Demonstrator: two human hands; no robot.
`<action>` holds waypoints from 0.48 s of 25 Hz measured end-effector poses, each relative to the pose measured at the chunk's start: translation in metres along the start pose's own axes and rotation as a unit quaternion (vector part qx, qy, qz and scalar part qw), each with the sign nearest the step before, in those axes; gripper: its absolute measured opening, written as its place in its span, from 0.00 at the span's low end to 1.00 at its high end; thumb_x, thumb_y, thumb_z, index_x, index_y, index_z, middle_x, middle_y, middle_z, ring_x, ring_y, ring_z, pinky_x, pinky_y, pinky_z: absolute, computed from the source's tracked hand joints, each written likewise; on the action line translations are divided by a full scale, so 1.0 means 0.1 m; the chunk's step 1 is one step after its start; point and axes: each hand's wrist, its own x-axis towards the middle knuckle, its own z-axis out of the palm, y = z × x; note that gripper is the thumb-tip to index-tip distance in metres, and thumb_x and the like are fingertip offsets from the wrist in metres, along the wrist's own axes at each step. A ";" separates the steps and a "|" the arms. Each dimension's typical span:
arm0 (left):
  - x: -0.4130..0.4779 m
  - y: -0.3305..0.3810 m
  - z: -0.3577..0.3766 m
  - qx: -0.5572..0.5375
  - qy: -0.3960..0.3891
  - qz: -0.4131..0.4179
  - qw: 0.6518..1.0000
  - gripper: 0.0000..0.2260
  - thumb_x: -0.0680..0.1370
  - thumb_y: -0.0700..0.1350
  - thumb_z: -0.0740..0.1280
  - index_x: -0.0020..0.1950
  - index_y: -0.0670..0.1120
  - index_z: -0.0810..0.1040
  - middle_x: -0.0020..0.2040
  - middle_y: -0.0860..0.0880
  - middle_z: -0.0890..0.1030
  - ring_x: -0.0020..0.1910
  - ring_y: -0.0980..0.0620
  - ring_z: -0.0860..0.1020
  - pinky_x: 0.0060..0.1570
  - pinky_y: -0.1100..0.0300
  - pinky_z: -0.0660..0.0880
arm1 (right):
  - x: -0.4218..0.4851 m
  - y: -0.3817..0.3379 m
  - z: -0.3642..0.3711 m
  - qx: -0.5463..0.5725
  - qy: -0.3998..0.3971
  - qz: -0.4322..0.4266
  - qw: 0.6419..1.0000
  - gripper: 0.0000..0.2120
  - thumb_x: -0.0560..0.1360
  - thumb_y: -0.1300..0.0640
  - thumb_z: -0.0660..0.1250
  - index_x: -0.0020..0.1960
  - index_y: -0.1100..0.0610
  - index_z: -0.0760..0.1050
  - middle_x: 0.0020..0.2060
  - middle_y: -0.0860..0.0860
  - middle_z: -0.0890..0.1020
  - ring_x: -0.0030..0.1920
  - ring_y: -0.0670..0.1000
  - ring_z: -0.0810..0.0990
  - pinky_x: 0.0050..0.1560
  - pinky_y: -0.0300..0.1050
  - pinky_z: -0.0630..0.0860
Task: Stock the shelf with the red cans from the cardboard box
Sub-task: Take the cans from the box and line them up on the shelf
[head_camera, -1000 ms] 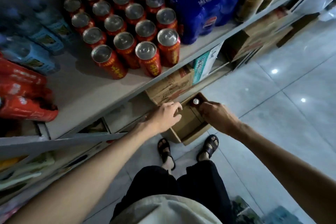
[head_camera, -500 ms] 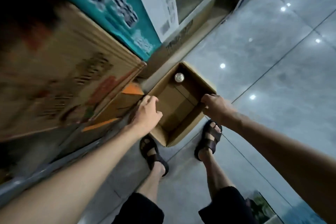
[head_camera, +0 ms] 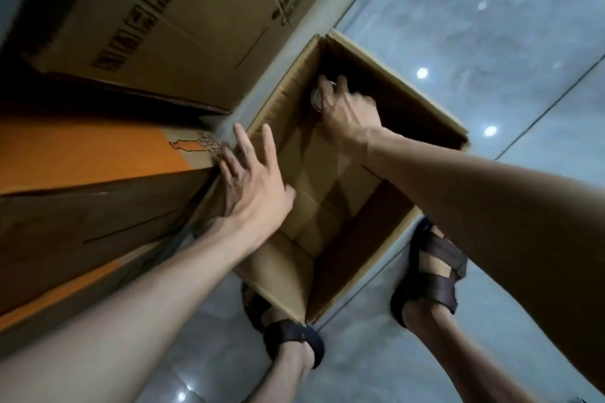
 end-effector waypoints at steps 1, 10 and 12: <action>0.01 -0.01 0.01 -0.002 -0.003 0.002 1.000 0.46 0.77 0.56 0.65 0.79 0.48 0.32 0.76 0.34 0.29 0.76 0.27 0.45 0.76 0.39 0.48 | 0.07 -0.02 0.03 0.003 0.000 0.004 1.000 0.25 0.81 0.54 0.58 0.76 0.56 0.55 0.68 0.61 0.68 0.57 0.64 0.78 0.44 0.51 0.70; -0.21 -0.09 -0.28 -0.112 -0.068 0.040 0.991 0.33 0.77 0.57 0.66 0.78 0.51 0.57 0.79 0.41 0.35 0.79 0.37 0.41 0.77 0.43 0.44 | -0.77 0.11 -0.26 0.300 -0.065 0.160 0.938 0.27 0.68 0.41 0.68 0.61 0.54 0.69 0.51 0.57 0.80 0.48 0.60 0.81 0.47 0.51 0.77; -0.48 -0.03 -0.48 -0.170 -0.074 0.062 0.981 0.35 0.76 0.59 0.67 0.78 0.51 0.57 0.81 0.43 0.43 0.80 0.41 0.45 0.77 0.44 0.48 | -1.20 0.19 -0.52 0.449 -0.112 0.207 0.862 0.26 0.65 0.41 0.68 0.59 0.52 0.72 0.45 0.54 0.82 0.43 0.54 0.82 0.41 0.49 0.81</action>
